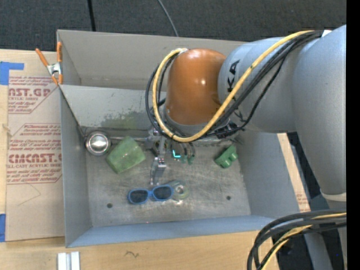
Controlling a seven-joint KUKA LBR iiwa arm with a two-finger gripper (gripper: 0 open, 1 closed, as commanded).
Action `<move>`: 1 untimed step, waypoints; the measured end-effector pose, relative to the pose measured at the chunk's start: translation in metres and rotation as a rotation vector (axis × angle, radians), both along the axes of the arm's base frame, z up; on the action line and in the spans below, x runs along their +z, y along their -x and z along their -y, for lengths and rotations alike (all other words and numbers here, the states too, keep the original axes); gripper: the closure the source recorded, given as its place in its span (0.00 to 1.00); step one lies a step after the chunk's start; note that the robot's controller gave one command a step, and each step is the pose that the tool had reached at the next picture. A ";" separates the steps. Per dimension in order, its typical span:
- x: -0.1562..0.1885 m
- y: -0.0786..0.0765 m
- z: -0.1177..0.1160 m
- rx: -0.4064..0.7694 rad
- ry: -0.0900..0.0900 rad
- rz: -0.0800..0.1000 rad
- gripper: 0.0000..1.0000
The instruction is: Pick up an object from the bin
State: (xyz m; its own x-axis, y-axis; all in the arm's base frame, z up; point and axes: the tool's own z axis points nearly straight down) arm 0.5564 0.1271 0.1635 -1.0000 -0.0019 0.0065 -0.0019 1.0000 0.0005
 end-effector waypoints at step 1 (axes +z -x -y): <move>-0.093 0.046 0.011 0.074 -0.002 0.013 0.00</move>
Offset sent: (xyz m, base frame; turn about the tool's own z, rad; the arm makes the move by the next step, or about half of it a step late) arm -0.0470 -0.0116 -0.0935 -0.0741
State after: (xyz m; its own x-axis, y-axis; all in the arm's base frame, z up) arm 0.5106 0.1163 0.0701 -0.9971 -0.0762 -0.0067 -0.0762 0.9971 0.0016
